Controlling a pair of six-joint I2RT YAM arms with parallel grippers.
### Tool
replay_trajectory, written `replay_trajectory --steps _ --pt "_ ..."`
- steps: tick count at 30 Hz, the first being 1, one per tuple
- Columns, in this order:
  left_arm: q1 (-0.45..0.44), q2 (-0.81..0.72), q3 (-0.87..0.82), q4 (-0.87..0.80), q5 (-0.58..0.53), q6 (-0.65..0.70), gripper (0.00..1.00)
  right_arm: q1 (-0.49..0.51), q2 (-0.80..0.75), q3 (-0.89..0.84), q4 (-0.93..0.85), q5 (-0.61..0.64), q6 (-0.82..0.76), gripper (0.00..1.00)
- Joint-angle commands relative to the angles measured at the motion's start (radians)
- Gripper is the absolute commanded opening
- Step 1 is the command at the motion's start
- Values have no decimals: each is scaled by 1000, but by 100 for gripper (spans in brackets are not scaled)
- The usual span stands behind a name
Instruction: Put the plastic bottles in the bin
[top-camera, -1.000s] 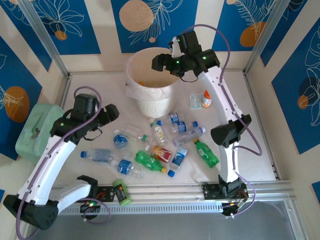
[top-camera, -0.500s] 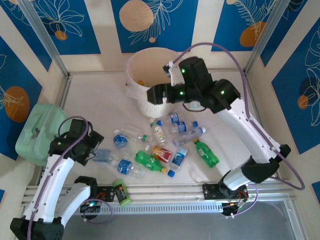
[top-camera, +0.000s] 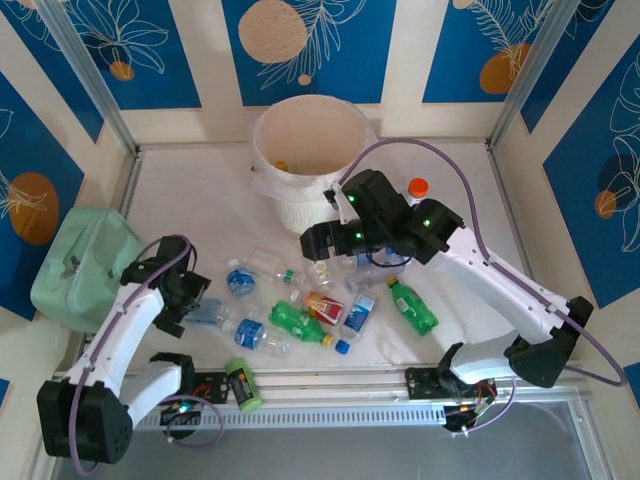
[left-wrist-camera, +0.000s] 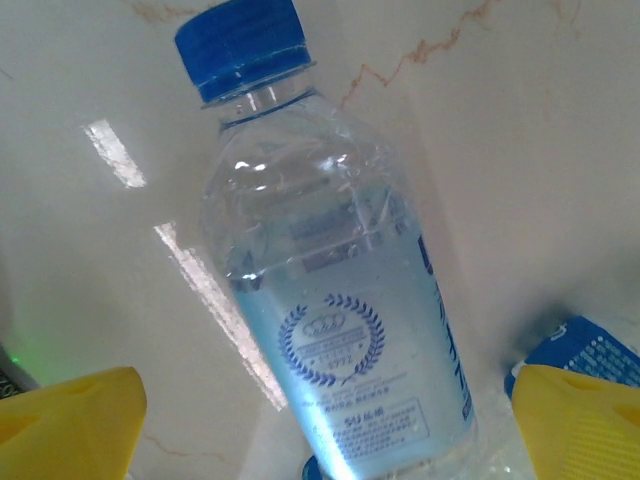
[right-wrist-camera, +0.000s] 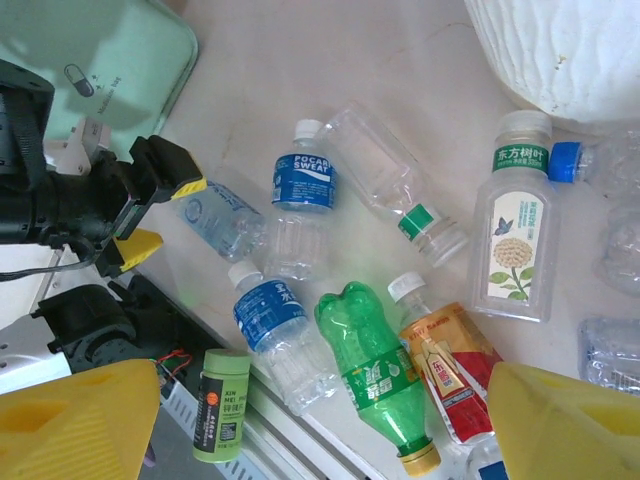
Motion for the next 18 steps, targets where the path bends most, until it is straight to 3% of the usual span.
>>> replay_trajectory --steps 1,18 --pt "13 24 -27 59 7 -58 93 9 -32 -29 25 23 32 86" --pt "14 186 -100 247 19 -66 80 16 -16 -37 23 37 66 86"
